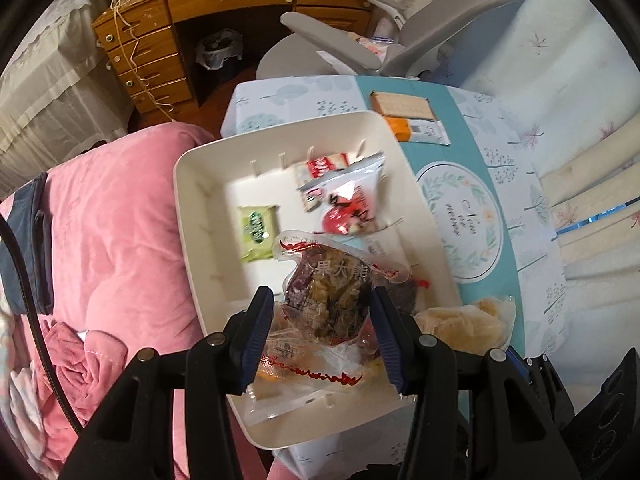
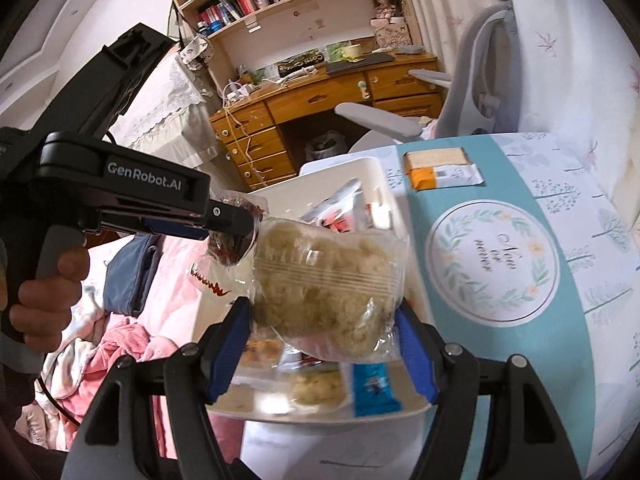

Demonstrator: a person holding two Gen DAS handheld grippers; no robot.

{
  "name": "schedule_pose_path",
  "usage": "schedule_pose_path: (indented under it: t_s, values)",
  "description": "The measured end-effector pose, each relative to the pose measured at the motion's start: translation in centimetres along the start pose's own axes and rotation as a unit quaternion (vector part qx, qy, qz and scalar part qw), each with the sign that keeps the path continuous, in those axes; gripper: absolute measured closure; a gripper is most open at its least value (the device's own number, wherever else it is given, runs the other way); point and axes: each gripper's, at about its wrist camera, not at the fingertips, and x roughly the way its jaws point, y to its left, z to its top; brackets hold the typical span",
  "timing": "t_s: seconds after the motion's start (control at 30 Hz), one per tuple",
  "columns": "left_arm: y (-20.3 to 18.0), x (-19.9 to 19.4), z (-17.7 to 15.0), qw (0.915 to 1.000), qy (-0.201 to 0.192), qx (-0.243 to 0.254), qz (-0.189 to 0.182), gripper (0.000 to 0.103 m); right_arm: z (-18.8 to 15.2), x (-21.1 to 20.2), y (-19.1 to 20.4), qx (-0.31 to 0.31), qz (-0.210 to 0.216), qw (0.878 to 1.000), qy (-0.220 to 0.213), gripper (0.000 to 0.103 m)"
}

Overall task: Organize snacks
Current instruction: 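Carry both bags over the tray and release them with both tools, then move both tools to the brown cracker packet and orange bar packet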

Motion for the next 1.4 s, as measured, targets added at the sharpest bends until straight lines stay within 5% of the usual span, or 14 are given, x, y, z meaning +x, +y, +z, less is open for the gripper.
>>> schedule_pose_path:
  t_s: [0.13, 0.23, 0.77, 0.97, 1.4]
  values:
    - [1.1, -0.2, -0.5, 1.0, 0.003, -0.008, -0.003, 0.051, -0.3, 0.6, 1.4, -0.01, -0.001, 1.0, 0.014, 0.032]
    - [1.5, -0.6, -0.6, 0.9999, -0.002, -0.01, -0.004, 0.034, -0.3, 0.9, 1.8, -0.015, -0.007, 0.999, 0.028, 0.031]
    - [-2.0, -2.2, 0.5, 0.9993, -0.009, 0.037, -0.007, 0.033, 0.4, -2.6, -0.8, -0.068, -0.053, 0.996, 0.034, 0.027]
    - [-4.0, -3.4, 2.5, 0.9978, -0.022, 0.06, -0.018, 0.032, 2.9, -4.2, -3.3, -0.116, -0.06, 0.991, 0.034, 0.027]
    - [-9.6, -4.2, 10.9, 0.9922, -0.066, 0.104, 0.019, 0.024, 11.8, -4.4, -10.0, -0.215, -0.022, 0.976, 0.026, 0.027]
